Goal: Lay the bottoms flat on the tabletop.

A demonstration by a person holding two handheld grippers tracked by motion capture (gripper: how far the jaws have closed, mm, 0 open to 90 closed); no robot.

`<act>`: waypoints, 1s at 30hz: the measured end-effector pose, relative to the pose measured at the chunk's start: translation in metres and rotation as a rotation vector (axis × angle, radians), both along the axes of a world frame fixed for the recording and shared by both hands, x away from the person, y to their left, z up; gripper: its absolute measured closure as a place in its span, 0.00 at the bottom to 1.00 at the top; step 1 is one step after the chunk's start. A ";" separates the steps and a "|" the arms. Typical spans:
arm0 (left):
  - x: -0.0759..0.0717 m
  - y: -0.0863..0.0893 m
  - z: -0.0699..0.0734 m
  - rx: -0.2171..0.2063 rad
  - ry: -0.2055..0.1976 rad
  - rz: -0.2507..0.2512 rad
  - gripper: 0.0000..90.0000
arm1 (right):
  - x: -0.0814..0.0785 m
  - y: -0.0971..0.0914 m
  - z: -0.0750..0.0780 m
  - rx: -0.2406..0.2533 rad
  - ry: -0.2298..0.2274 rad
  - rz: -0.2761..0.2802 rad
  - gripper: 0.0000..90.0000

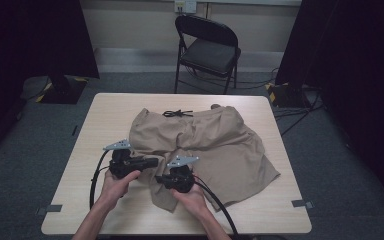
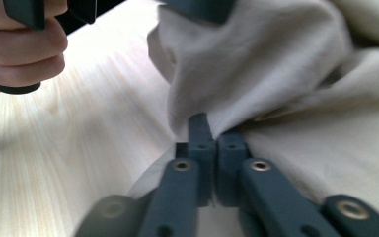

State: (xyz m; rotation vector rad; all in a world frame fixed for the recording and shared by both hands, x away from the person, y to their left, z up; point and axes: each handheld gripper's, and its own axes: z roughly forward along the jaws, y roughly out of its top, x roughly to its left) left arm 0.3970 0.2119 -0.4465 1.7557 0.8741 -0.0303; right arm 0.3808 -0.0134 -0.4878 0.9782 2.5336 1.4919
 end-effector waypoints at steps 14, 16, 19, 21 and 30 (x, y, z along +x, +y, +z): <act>-0.006 0.011 -0.001 0.028 -0.018 0.058 0.59 | 0.041 -0.058 0.033 0.013 -0.042 -0.134 1.00; -0.001 0.003 -0.010 0.070 -0.003 0.050 0.50 | 0.052 -0.070 0.033 0.003 -0.030 -0.161 1.00; 0.002 -0.005 -0.017 0.093 -0.002 0.035 0.42 | 0.056 -0.076 0.033 0.005 -0.024 -0.184 1.00; 0.006 -0.018 -0.024 0.132 -0.005 0.021 0.37 | 0.057 -0.077 0.036 0.012 -0.026 -0.188 1.00; 0.011 -0.036 -0.037 0.209 -0.021 0.038 0.34 | 0.054 -0.076 0.045 0.026 -0.044 -0.169 1.00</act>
